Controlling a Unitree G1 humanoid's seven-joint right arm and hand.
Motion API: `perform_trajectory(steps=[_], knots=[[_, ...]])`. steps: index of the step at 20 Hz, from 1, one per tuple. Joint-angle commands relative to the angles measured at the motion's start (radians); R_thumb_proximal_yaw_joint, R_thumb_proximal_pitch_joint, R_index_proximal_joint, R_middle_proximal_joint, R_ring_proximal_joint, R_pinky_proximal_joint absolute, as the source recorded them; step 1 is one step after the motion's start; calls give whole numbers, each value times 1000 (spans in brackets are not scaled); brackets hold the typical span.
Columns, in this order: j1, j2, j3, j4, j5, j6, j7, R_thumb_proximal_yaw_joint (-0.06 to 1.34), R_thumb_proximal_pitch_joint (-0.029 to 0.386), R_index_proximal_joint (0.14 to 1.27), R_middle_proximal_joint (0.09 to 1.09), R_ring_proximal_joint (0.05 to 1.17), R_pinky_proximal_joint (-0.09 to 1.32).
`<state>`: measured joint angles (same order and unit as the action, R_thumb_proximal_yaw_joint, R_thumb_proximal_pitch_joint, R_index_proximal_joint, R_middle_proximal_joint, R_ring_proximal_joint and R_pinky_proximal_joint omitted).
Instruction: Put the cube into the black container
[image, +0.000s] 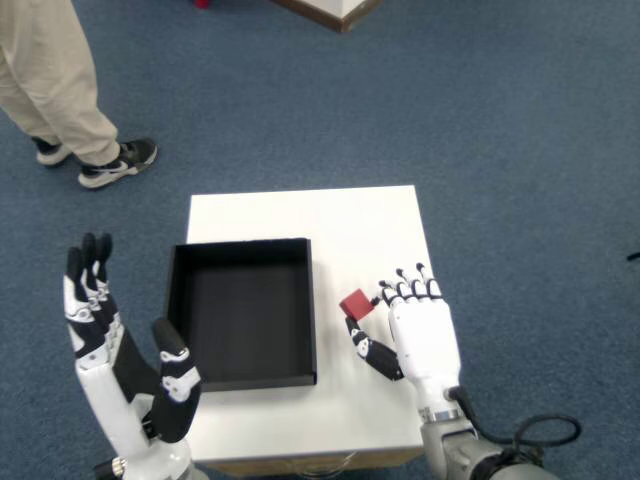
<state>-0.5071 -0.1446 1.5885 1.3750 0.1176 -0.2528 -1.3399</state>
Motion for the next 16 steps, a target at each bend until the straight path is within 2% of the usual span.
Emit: perform_trajectory(steps=[1,5,10,16], knots=[[-52,-10,-17,-4,-13,-35,-101,1243,176,1082,505,343,157],[-92,-12,-2,-69,-72,-70,-294,1248,176,1086,503,348,171],[-147,-18,-62,-181,-159,-77,-328,1248,179,1081,488,343,166],[-173,-29,-205,-291,-306,-57,-330,1246,184,1072,470,336,158]])
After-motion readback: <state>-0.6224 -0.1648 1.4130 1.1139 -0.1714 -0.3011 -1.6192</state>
